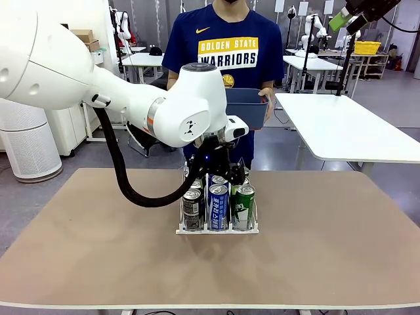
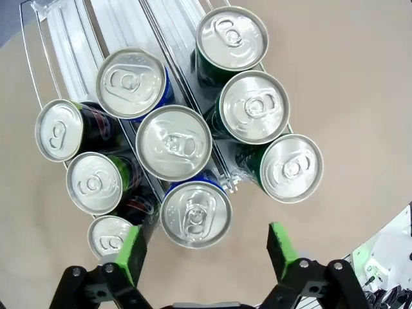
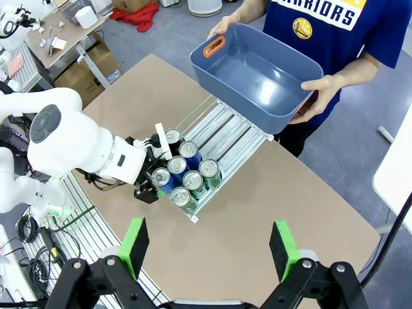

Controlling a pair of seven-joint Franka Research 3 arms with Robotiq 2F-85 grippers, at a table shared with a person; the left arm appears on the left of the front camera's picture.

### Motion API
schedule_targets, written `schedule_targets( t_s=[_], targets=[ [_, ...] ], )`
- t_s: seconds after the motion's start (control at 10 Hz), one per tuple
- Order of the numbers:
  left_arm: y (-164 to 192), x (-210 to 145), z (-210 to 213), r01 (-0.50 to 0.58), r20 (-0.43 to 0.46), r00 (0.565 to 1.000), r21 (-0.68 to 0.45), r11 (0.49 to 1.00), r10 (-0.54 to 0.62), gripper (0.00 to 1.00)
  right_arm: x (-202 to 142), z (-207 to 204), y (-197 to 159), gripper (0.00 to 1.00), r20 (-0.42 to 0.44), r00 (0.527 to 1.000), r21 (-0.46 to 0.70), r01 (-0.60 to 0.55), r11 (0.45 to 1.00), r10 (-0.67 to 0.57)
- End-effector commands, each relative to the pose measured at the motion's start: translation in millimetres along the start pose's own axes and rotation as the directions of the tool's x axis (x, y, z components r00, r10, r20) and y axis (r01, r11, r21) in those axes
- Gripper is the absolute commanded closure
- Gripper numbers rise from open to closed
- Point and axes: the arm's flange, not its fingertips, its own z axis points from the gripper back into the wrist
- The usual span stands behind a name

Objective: Fill the beverage cans into the dispenser.
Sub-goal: Place the picked Ionic drink in the line of the Automatic Can Dispenser with the same cans.

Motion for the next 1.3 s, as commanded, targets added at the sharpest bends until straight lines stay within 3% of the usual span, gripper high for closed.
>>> schedule_targets(
  t_s=[0.0,1.0,1.2],
  targets=[
    [-1.5,-13.1,5.6,-0.008,0.024,1.000,0.016,1.000,0.008,0.00,-3.3,-0.4,1.7,0.00,-0.001,1.000,0.007,-0.001,1.000,0.001],
    [-2.0,-1.8,5.8,0.000,0.011,1.000,0.001,1.000,0.000,0.00,-3.3,-0.4,1.7,0.00,-0.001,1.000,0.007,-0.001,1.000,0.001],
    [9.9,-13.9,42.9,0.021,-0.006,1.000,-0.156,0.988,-0.023,0.00,-3.3,-0.4,1.7,0.00,-0.001,1.000,0.007,-0.001,1.000,0.001]
  ],
)
